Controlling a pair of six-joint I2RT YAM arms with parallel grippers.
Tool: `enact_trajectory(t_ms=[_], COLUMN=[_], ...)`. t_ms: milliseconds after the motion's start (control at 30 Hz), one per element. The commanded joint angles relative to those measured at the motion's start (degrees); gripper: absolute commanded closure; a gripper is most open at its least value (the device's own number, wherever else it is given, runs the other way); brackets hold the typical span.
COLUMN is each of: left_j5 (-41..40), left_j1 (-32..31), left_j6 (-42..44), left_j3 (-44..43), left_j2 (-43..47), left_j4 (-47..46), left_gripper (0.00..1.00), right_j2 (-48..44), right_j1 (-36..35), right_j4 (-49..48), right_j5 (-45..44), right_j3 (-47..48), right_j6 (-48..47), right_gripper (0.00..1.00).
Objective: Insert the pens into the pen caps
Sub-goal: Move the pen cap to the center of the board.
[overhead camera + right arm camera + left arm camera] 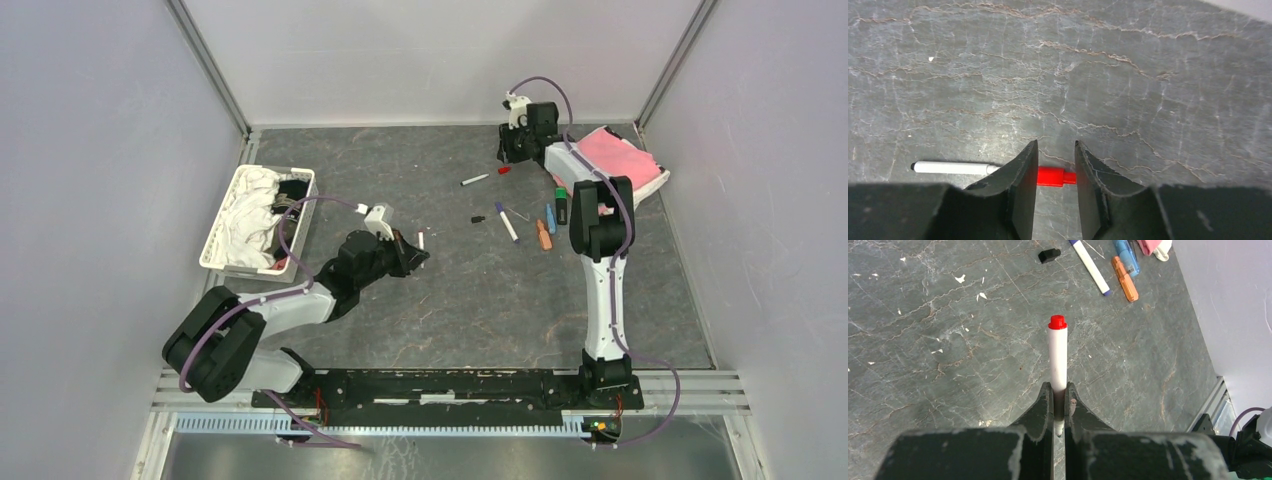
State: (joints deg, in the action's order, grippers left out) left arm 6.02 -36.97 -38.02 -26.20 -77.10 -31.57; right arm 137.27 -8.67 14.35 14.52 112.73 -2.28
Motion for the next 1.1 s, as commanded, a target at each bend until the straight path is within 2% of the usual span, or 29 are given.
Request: enact_trajectory(t_ms=[0, 200, 367, 633, 867, 1067], left_j5=[-0.78, -0.64, -0.66, -0.17, 0.55, 0.33], left_j1=[0.14, 0.14, 0.14, 0.06, -0.03, -0.03], left_j6=[2.80, 2.78, 3.02, 2.37, 1.68, 1.93], left_j3=[-2.66, -3.06, -3.07, -1.77, -0.72, -0.52], left_j2=[1.01, 1.69, 2.87, 5.20, 6.62, 7.71], left_j4=[0.18, 0.79, 1.74, 1.66, 1.22, 1.61], left_gripper=[0.98, 0.98, 0.98, 0.98, 0.98, 0.98], right_j2=[2.83, 1.25, -5.01, -16.72, -22.00, -26.24], right_j1=[0.02, -0.09, -0.08, -0.08, 0.34, 0.77], right_j4=[-0.93, 1.48, 1.53, -0.31, -1.23, -1.57], right_j5=[0.33, -0.99, -1.89, 2.72, 2.03, 1.90], right_j3=[2.84, -0.60, -10.43, -27.54, -28.72, -30.46], right_j6=[2.20, -0.24, -3.34, -4.94, -7.30, -7.17], right_gripper=[0.64, 0.67, 0.67, 0.68, 0.61, 0.59])
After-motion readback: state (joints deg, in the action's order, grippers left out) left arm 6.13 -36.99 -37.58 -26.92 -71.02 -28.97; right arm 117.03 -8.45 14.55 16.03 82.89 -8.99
